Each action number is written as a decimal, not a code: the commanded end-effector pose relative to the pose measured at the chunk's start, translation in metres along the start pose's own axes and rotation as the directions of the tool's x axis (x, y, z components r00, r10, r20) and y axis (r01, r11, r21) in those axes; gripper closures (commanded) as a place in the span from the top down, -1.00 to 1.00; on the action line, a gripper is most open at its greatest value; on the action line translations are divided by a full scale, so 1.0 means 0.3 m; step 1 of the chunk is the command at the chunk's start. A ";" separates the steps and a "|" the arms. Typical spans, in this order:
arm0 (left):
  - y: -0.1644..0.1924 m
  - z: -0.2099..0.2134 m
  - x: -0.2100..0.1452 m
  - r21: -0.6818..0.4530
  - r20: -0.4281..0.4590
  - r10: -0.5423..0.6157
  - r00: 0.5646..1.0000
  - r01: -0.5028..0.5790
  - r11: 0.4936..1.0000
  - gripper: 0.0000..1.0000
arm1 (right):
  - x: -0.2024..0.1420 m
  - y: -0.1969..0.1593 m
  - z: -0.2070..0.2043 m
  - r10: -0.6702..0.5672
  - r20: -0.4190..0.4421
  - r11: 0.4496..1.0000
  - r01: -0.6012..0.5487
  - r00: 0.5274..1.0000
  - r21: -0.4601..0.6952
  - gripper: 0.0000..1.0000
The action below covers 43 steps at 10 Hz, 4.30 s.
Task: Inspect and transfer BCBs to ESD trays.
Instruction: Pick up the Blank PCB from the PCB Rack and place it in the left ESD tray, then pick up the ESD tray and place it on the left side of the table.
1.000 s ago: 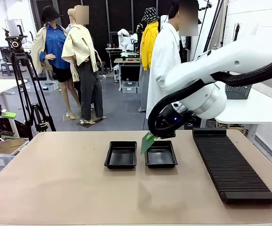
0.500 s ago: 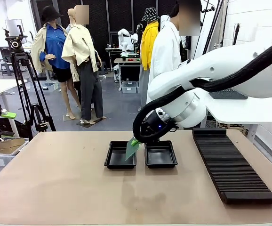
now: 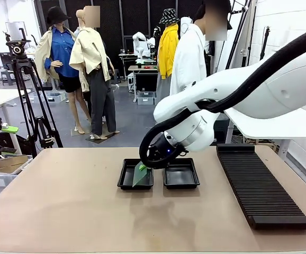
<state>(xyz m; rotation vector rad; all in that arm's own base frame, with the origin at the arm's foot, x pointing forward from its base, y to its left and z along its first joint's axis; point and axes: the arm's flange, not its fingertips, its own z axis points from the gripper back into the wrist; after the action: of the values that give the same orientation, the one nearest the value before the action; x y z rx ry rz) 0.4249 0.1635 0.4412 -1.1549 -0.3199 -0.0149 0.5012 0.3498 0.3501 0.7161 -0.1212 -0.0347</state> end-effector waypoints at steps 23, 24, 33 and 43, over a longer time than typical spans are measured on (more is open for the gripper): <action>-0.010 0.008 -0.001 0.002 -0.001 0.012 1.000 -0.012 1.000 1.00 | 0.199 -0.003 -0.221 -0.038 0.007 0.998 0.039 0.999 -0.058 -0.44; -0.010 0.008 -0.001 0.002 -0.001 0.012 1.000 -0.012 1.000 1.00 | 0.211 0.022 -0.234 -0.025 0.008 0.996 0.026 1.000 -0.090 -0.05; -0.010 0.008 -0.001 0.002 -0.001 0.012 1.000 -0.012 1.000 1.00 | 0.306 0.247 -0.183 0.013 -0.057 0.963 -0.028 0.998 -0.269 1.00; -0.010 0.008 -0.001 0.002 -0.001 0.012 1.000 -0.012 1.000 1.00 | 0.279 0.229 -0.163 0.031 -0.072 0.971 -0.047 0.997 -0.235 1.00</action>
<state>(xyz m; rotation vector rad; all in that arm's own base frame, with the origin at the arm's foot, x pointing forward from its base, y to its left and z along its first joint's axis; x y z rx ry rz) 0.4249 0.1636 0.4411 -1.1549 -0.3199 -0.0146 0.5911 0.4288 0.3698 0.4691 -0.0523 0.0211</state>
